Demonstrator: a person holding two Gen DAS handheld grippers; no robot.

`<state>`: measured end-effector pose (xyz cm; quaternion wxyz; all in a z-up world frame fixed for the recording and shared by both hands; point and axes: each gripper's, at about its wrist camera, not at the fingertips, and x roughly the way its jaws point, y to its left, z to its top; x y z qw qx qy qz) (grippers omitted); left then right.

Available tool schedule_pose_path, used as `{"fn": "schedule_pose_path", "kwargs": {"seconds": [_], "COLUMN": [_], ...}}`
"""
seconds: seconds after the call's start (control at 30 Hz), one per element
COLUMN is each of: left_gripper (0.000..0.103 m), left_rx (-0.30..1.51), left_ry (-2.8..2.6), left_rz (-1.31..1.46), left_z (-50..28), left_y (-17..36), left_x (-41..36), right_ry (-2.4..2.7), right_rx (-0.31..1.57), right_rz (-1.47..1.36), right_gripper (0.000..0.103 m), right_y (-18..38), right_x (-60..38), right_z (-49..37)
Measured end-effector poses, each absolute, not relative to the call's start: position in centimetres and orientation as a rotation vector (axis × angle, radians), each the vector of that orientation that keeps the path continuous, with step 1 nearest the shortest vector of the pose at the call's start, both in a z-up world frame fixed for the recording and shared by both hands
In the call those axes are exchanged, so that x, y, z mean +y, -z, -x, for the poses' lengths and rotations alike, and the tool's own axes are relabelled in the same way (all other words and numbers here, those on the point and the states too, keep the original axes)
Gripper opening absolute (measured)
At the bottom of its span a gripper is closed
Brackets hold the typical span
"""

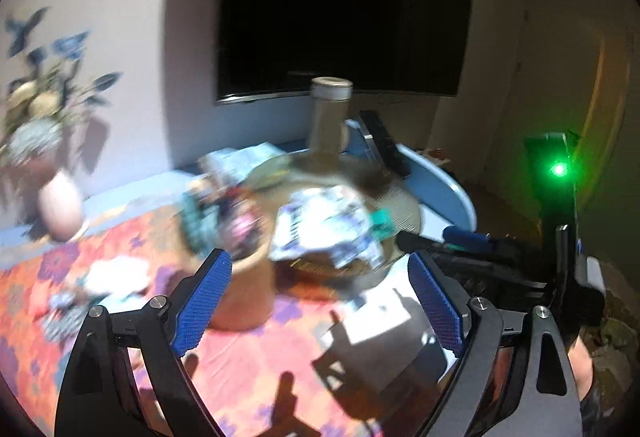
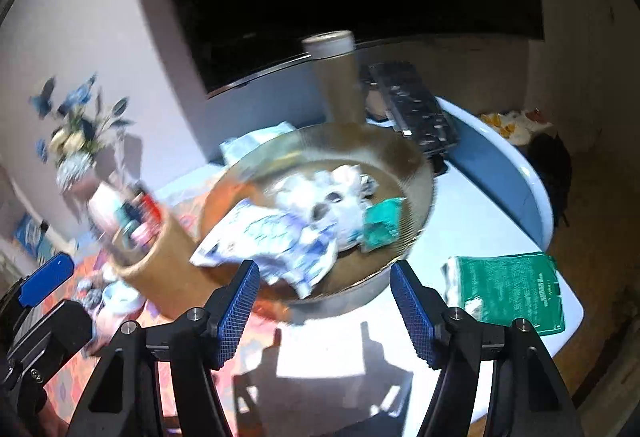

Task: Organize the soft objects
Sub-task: 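Grasp the light-blue cloth with left tool while right tool grasps the white-blue lid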

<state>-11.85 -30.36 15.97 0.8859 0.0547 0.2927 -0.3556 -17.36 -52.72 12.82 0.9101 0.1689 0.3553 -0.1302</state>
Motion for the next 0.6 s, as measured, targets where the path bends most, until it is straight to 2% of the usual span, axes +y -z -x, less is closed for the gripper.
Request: {"fn": "schedule_pose_path", "kwargs": {"seconds": [0.4,0.6], "left_gripper": [0.089,0.089], "left_rx": [0.609,0.668], "left_ry": [0.304,0.232], "left_rz": [0.081,0.119], "left_z": [8.7,6.8], "left_y": [-16.3,-14.3], "left_x": [-10.7,-4.7], "right_ry": [0.068,-0.071], "right_rx": [0.767,0.803], "right_rz": [-0.126,-0.045], "right_gripper": [0.066,0.066], "right_y": [-12.9,-12.0], "right_x": [-39.9,-33.2], "right_z": [15.9,14.1]}}
